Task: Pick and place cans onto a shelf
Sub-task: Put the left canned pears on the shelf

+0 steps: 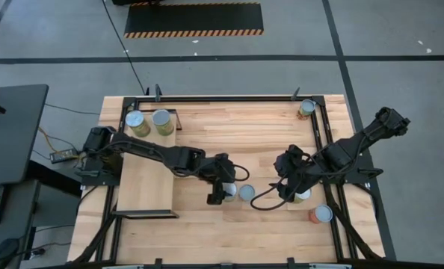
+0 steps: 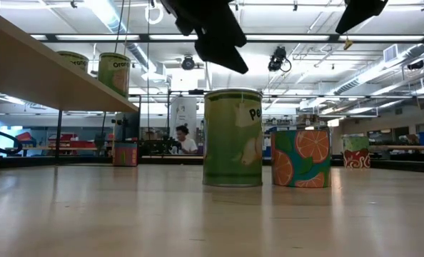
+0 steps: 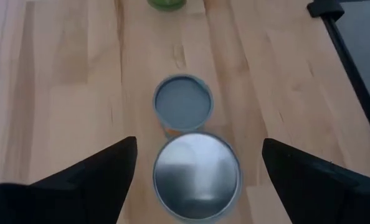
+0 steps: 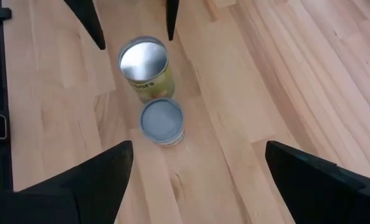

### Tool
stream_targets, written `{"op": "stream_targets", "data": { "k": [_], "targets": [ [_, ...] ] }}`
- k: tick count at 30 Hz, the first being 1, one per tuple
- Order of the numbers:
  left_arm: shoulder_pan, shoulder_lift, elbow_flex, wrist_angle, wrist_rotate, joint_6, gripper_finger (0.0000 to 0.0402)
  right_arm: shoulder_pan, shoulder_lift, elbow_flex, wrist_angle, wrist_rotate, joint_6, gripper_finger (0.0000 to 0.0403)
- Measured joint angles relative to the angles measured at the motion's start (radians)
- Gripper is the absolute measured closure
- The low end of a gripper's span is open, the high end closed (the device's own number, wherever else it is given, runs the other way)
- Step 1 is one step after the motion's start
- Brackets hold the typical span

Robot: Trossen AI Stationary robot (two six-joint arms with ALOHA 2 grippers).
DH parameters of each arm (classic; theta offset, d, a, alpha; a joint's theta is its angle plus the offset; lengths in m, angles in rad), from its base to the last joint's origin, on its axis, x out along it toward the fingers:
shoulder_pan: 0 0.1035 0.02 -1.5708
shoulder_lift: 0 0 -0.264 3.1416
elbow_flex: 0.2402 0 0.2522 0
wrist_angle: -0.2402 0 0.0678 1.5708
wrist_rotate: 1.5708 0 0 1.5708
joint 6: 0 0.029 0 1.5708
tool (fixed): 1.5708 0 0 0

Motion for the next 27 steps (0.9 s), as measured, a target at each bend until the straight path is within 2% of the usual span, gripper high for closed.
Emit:
{"op": "stream_targets", "data": {
  "k": [13, 21, 24, 27],
  "targets": [
    [0.001, 0.016, 0.000, -0.026, 0.050, 0.018, 0.0051, -0.072, 0.000, 0.000, 0.000, 0.004, 0.060, 0.0030],
    [0.014, 0.017, 0.000, -0.039, 0.102, 0.102, 0.0124, -0.098, 0.000, 0.000, 0.003, 0.004, 0.068, 0.0030],
    [0.007, 0.017, 0.000, -0.039, 0.103, 0.109, 0.0117, -0.098, 0.000, 0.000, 0.003, 0.004, 0.068, 0.0030],
    [-0.001, 0.019, 0.000, -0.039, 0.104, 0.097, 0.0085, -0.098, 0.000, 0.000, 0.003, 0.003, 0.081, 0.0030]
  ]
}}
